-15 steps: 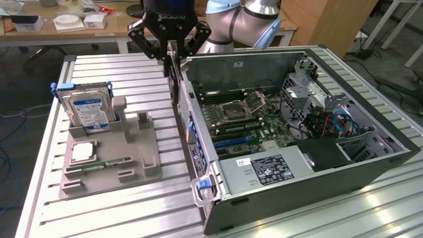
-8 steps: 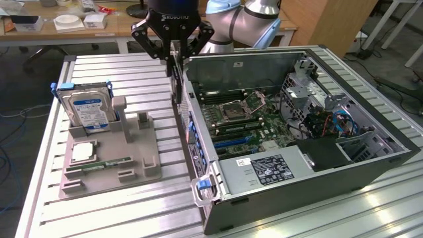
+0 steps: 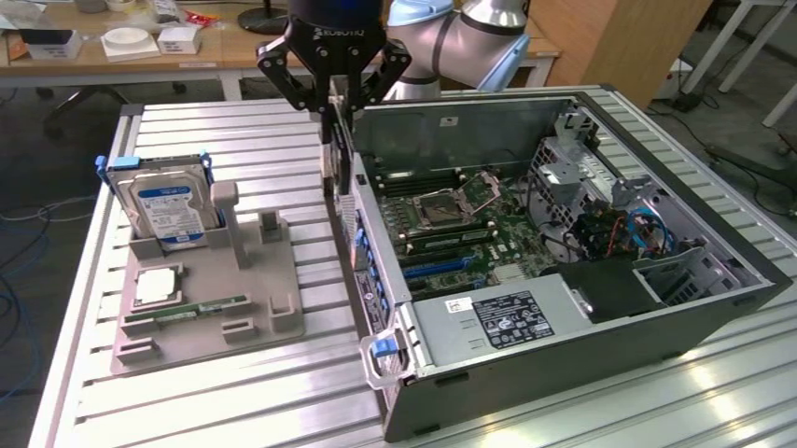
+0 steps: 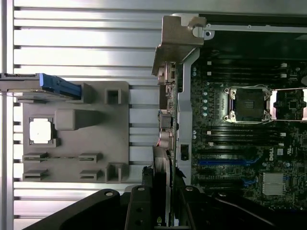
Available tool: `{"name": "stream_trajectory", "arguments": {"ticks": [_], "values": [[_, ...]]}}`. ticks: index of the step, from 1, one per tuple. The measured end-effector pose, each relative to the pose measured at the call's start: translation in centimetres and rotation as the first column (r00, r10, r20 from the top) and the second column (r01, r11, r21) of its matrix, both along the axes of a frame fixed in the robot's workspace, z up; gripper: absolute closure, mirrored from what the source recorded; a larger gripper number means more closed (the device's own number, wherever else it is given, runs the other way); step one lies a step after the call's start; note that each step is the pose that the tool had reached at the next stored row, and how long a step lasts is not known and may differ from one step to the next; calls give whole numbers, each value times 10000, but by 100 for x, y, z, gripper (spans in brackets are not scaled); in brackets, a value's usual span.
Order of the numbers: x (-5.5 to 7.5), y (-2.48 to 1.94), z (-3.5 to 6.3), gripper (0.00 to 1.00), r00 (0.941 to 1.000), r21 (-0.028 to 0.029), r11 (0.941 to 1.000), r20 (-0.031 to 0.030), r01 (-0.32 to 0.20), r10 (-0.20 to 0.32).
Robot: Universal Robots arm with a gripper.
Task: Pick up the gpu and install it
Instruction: 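Pick up the gpu and move the gpu toward the slot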
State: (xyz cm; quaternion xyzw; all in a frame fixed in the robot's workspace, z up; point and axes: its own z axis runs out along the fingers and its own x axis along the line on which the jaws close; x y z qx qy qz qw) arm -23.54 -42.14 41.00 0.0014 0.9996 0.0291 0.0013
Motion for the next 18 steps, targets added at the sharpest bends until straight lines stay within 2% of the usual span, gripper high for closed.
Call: {"name": "stream_trajectory", "arguments": {"ticks": [8,9,11,13,14,18], "values": [[93,0,-2,74,10000,-1,10000,0,-1,1],[101,0,-2,74,10000,-19,10000,1,0,0],[115,1,-2,74,10000,-140,9999,1,2,-2],[130,0,-1,74,10000,-300,9996,0,1,-1],[137,0,-2,74,10000,-356,9994,0,-1,1],[172,0,-2,74,10000,-363,9993,0,0,0]]}}
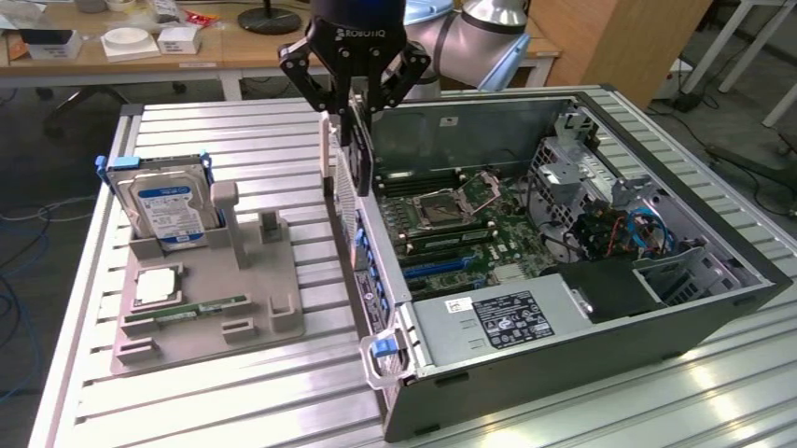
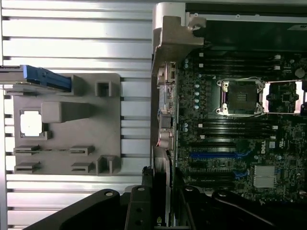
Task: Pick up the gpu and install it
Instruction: 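Pick up the gpu and move the gpu toward the slot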
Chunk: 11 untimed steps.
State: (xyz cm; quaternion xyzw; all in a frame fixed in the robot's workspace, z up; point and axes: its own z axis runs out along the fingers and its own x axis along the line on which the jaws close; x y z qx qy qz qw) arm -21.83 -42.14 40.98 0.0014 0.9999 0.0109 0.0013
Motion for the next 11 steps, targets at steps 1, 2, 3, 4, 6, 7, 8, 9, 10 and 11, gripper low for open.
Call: {"name": "stream_trajectory", "arguments": {"ticks": [1,2,3,4,6,7,8,9,10,11], "values": [[8,0,0,74,10000,0,10000,0,0,0],[17,0,0,74,10000,0,10000,0,0,0],[26,0,0,74,10000,0,10000,0,0,0],[33,0,0,74,10000,1,10000,1,0,0],[45,0,-1,74,10000,1,10000,1,0,0],[50,0,0,74,10000,0,10000,0,1,-1],[56,0,0,74,10000,0,10000,1,0,0],[61,0,-1,74,10000,1,10000,1,0,0],[68,0,-1,74,10000,1,10000,1,0,0],[74,0,-1,74,10000,1,10000,0,0,0]]}}
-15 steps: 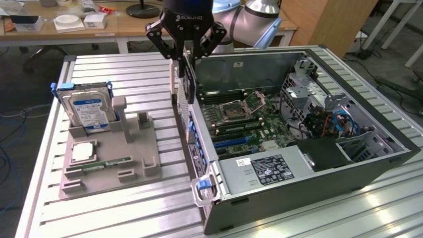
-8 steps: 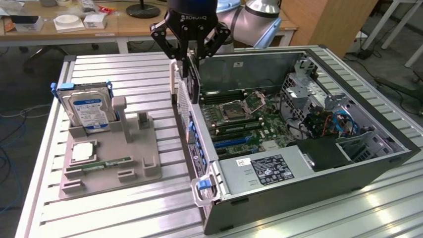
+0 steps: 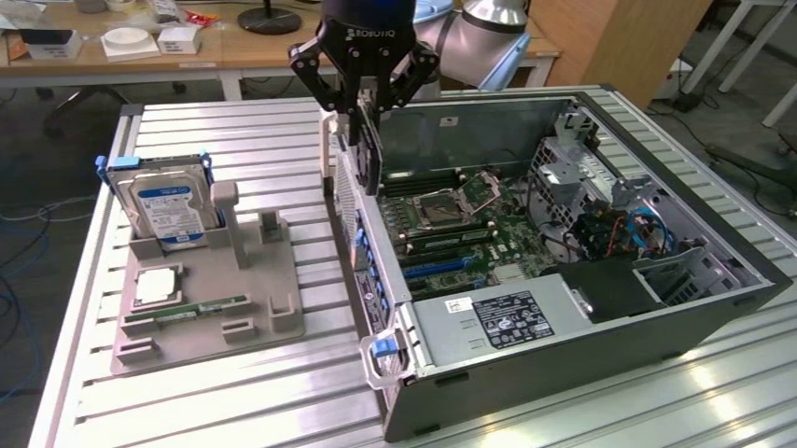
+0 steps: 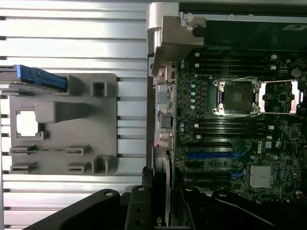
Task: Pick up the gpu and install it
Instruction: 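Pick up the gpu and move the gpu toward the slot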
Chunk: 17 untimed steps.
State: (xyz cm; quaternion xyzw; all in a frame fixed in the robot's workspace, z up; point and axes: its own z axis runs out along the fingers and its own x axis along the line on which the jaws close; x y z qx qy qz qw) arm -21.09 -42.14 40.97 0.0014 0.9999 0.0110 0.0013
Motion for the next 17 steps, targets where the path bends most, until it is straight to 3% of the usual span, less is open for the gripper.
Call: {"name": "stream_trajectory", "arguments": {"ticks": [17], "values": [[122,0,-1,74,10000,0,10000,0,1,-1]]}}
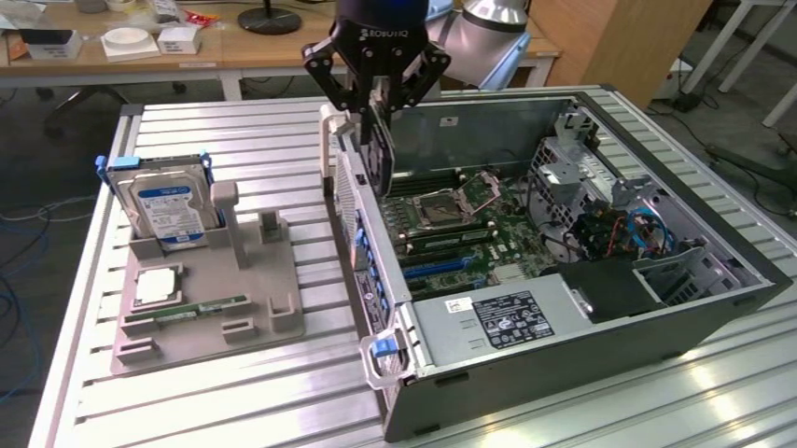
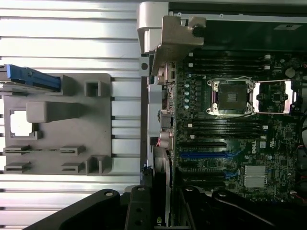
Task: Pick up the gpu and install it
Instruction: 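Pick up the gpu and move the gpu toward the slot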
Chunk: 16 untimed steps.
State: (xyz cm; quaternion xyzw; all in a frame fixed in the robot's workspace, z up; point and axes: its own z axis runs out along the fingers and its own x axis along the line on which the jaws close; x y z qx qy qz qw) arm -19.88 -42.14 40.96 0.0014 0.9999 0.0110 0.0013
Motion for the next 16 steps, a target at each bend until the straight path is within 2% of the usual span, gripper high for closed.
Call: {"name": "stream_trajectory", "arguments": {"ticks": [16], "values": [[130,0,-2,74,10000,0,10000,0,-2,2]]}}
